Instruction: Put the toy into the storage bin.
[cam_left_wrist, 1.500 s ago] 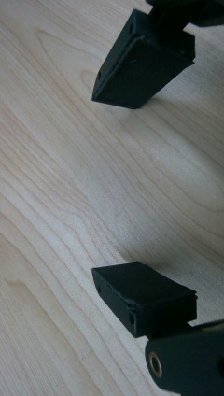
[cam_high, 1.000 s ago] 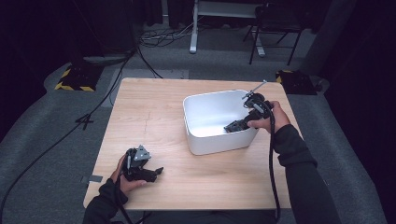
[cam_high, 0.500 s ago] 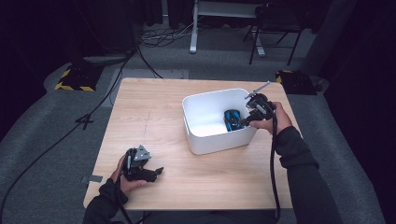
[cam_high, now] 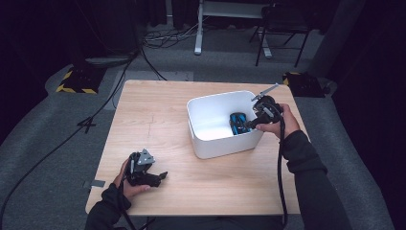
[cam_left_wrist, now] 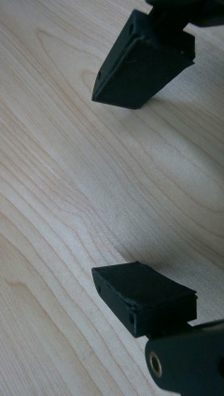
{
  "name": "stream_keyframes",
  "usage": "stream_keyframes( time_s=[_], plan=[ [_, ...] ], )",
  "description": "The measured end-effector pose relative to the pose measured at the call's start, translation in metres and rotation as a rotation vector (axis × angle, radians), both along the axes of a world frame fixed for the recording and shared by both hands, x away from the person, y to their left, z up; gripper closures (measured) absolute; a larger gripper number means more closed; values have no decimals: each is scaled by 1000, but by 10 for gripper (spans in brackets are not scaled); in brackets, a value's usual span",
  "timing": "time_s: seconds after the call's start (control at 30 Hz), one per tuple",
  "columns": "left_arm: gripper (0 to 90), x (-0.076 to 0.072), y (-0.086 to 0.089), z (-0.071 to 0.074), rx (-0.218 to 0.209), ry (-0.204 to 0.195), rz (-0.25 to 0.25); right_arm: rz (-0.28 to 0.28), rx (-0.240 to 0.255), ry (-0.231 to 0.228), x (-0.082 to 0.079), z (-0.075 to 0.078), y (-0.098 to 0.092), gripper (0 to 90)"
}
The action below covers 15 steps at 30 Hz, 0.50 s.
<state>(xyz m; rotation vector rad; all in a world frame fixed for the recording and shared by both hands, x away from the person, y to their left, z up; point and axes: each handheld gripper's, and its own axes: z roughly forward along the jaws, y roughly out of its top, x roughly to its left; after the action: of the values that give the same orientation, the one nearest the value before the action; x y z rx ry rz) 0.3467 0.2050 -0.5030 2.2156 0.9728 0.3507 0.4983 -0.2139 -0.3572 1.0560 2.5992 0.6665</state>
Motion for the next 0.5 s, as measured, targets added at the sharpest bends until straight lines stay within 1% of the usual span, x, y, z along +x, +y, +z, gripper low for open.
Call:
stream_keyframes(
  time_s=[0.1,0.13,0.2,0.23,0.27,0.37,0.47,0.5],
  plan=[
    [150,0,0,0,0,0,0,0,5,-3,-1,1,1,289],
    [150,0,0,0,0,0,0,2,1,-21,-1,2,1,279],
    [150,0,0,0,0,0,0,-4,5,-42,-3,3,3,262],
    [150,0,0,0,0,0,0,-3,12,-45,-3,3,3,262],
    [150,0,0,0,0,0,0,-1,19,-59,-3,4,2,260],
    [150,0,0,0,0,0,0,-4,39,-82,-6,6,2,246],
    [150,0,0,0,0,0,0,-4,35,-93,-7,7,3,238],
    [150,0,0,0,0,0,0,1,21,-104,-7,7,3,234]
  ],
)
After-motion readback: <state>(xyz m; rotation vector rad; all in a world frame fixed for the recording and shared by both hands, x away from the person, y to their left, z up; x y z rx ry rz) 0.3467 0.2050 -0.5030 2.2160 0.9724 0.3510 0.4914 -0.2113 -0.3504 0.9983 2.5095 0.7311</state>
